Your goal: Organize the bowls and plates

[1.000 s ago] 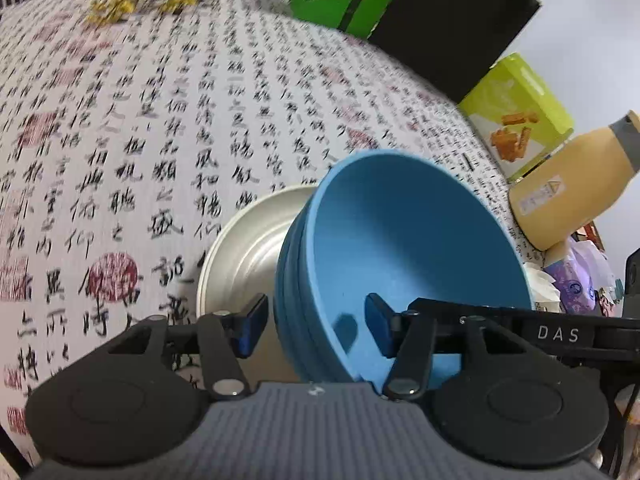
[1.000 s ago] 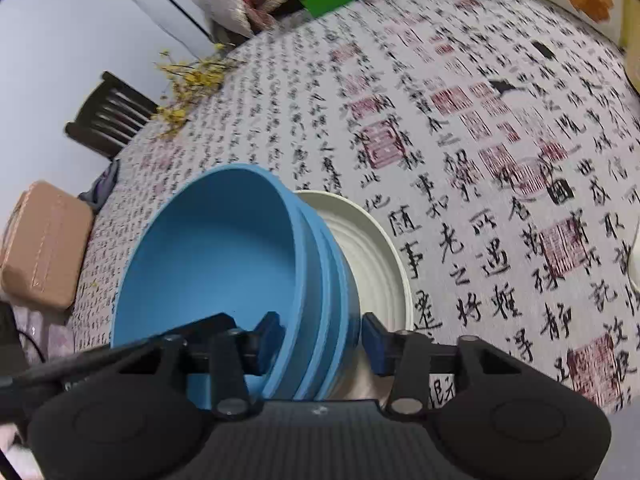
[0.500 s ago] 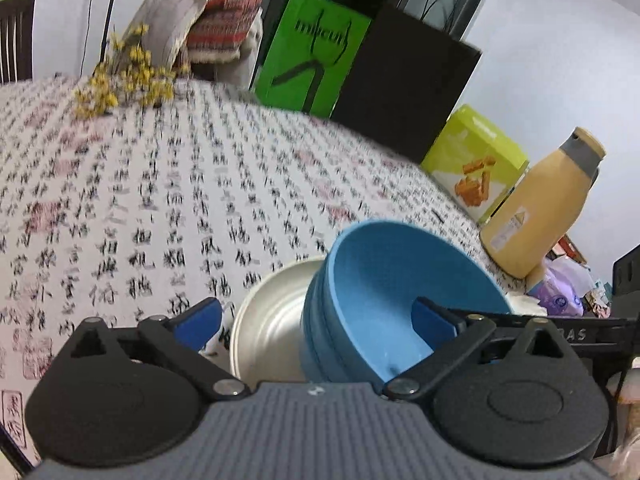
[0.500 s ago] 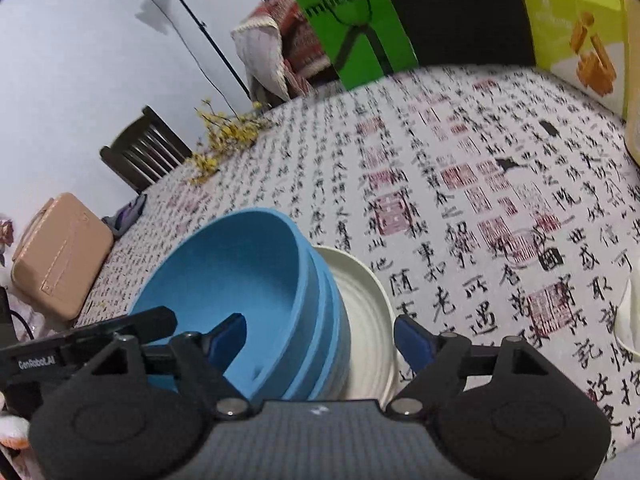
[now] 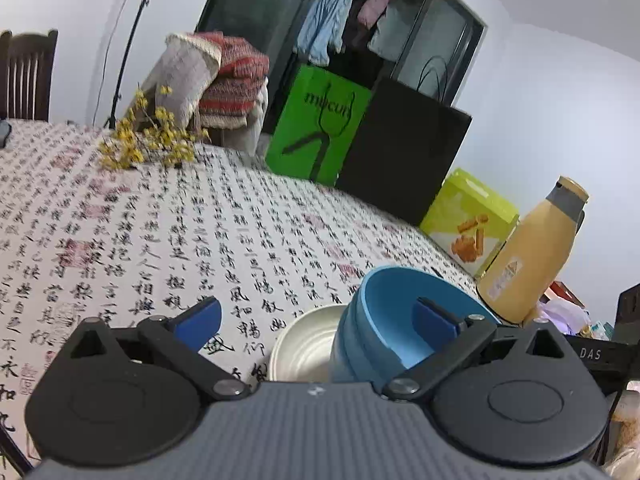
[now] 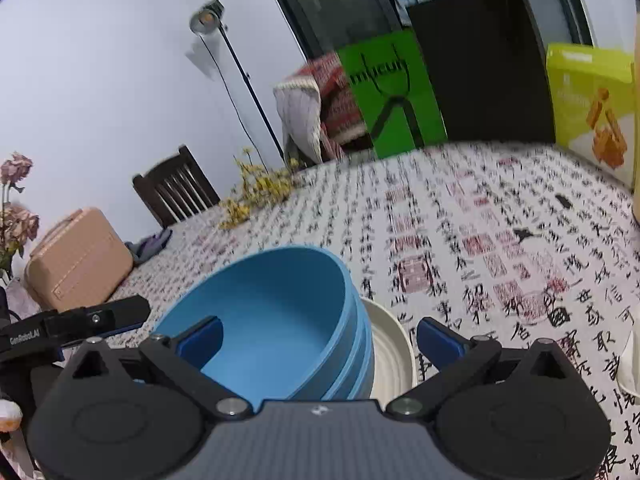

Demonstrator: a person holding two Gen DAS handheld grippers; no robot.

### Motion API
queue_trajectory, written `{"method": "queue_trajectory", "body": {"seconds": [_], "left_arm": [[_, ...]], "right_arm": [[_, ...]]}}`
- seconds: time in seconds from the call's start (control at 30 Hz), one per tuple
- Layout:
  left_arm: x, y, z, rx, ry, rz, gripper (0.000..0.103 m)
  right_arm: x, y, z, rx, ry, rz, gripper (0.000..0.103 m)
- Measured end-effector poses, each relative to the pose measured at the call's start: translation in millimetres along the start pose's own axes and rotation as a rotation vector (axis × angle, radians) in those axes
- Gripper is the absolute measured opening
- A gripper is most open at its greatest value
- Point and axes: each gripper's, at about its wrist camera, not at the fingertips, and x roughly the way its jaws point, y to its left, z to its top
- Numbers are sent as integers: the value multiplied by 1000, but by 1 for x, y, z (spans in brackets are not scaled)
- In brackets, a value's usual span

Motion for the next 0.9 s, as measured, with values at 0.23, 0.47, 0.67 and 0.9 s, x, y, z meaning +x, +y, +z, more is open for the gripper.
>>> {"method": "queue_trajectory", "body": {"seconds": [0.23,0.47,0.67,0.9], "left_arm": [[-33,-6,-16,15,-90,20,103],[-65,-15,-44,0,-135,52,103],[-91,-27,-68,10,-168,78,103],[-109,-38,-97,37,-184,111,103]], "right_arm": [[-34,9,-15,-34,-138,-7,103],[-67,14,-43,-37,-206,19,103],[-88,20,-71,-53,-229,39,103],[-111,31,-109,-94,-282,43,103]]}}
